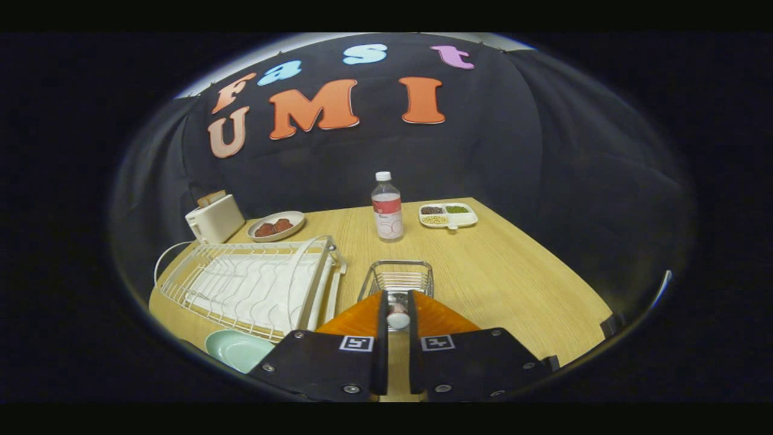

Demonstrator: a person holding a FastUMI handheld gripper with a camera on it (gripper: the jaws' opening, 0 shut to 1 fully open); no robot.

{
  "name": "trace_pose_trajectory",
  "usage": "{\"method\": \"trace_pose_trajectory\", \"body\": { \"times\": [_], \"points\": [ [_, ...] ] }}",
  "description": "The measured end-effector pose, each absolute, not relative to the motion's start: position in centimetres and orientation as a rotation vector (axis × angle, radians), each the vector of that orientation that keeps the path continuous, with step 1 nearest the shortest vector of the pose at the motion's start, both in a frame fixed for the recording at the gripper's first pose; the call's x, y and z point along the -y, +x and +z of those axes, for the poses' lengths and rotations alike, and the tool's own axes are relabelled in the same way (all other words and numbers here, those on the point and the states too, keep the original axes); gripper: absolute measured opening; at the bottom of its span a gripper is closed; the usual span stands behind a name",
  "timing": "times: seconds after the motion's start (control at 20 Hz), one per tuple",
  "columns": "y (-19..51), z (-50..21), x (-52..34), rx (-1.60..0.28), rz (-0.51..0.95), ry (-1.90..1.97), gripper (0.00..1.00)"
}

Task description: Take the plate from the dish rack, then take the spoon from the basket and place it into the plate.

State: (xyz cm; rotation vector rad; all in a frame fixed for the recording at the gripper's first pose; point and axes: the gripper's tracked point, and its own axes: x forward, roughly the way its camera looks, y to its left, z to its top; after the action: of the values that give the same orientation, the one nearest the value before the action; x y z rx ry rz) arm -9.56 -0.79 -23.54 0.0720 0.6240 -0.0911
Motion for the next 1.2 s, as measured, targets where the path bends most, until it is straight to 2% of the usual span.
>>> {"method": "trace_pose_trajectory", "body": {
  "times": [0.7, 1.2],
  "points": [
    [-10.7, -14.0, 2.0, -0.555, -0.100, 0.045, 0.12],
    [-16.2, -11.4, -1.9, -0.578, 0.033, 0.176, 0.12]
  ]
}}
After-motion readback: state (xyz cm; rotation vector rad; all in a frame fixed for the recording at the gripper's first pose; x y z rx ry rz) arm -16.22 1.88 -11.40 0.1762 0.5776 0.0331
